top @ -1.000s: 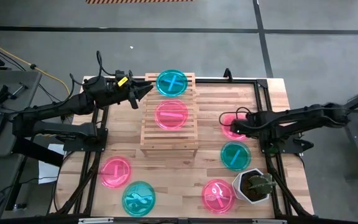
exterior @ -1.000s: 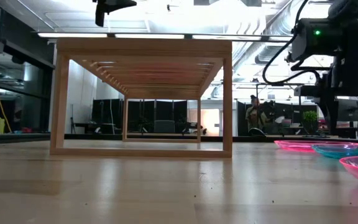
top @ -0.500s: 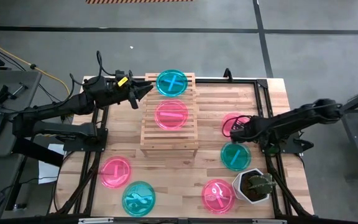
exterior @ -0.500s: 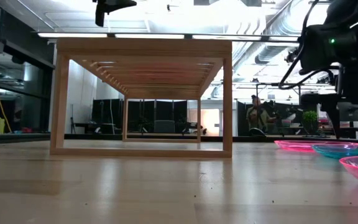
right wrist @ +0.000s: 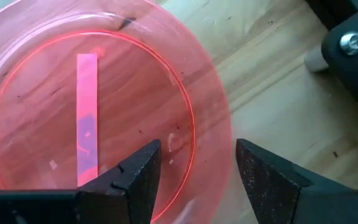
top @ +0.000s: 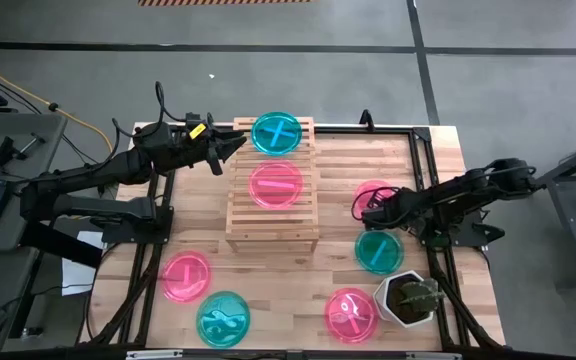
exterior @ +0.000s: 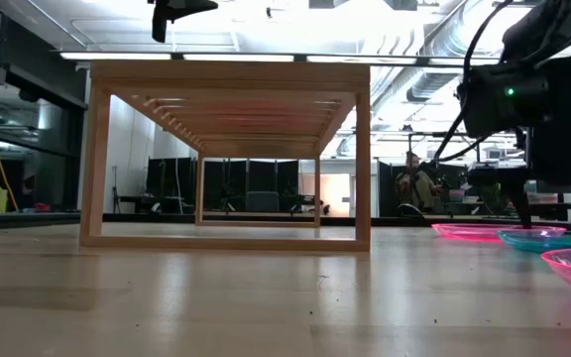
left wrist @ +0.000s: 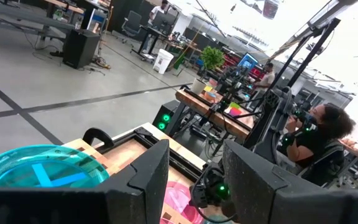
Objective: Place and stack plates onto a shelf
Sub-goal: Stack the pink plate on top of the pink plate on the shelf
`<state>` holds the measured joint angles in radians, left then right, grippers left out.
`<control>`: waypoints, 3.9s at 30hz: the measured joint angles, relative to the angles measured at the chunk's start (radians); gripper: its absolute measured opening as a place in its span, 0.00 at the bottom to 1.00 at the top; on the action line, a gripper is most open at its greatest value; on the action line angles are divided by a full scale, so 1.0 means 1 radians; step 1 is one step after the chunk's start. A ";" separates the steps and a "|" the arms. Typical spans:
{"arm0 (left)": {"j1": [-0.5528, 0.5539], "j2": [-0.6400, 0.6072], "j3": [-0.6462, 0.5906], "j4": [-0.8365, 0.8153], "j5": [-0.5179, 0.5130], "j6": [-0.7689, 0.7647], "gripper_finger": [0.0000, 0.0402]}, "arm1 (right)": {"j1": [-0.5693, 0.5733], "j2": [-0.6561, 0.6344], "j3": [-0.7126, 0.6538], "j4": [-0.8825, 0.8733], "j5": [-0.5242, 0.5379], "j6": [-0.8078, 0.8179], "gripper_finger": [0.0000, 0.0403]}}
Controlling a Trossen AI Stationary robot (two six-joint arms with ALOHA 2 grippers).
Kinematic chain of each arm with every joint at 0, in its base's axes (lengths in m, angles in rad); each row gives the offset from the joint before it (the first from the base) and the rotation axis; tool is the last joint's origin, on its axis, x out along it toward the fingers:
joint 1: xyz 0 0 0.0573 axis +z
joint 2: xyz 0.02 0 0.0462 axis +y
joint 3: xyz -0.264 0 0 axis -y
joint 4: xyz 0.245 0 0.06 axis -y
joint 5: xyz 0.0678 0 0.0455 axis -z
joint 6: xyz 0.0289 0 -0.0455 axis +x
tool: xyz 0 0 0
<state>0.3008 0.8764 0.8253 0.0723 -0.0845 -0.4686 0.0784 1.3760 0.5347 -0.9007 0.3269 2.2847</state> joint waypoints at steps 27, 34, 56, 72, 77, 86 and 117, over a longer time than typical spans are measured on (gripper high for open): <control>0.000 0.000 0.000 0.004 0.000 -0.002 0.35 | 0.001 -0.124 0.000 -0.077 0.112 -0.049 0.00; 0.000 0.000 0.000 0.008 0.000 -0.002 0.35 | 0.000 -0.274 0.080 -0.195 0.270 -0.064 0.00; 0.000 0.000 0.000 0.008 -0.005 -0.001 0.35 | -0.132 -0.324 0.132 -0.123 0.132 -0.515 0.00; 0.000 0.000 0.000 0.008 -0.005 -0.002 0.35 | -0.056 -0.323 -0.200 0.294 0.114 -0.149 0.43; 0.000 0.000 0.000 0.008 -0.005 -0.002 0.35 | -0.079 -0.320 -0.263 0.387 0.150 -0.106 0.45; 0.000 -0.001 0.000 0.007 -0.005 -0.001 0.35 | -0.121 -0.318 -0.271 0.385 0.168 -0.089 0.41; 0.000 -0.001 0.000 0.007 -0.005 0.000 0.35 | -0.153 -0.569 0.025 -0.015 0.430 -0.359 0.00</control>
<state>0.3004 0.8757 0.8257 0.0795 -0.0895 -0.4686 -0.0750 0.8066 0.5599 -0.9160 0.7568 1.9255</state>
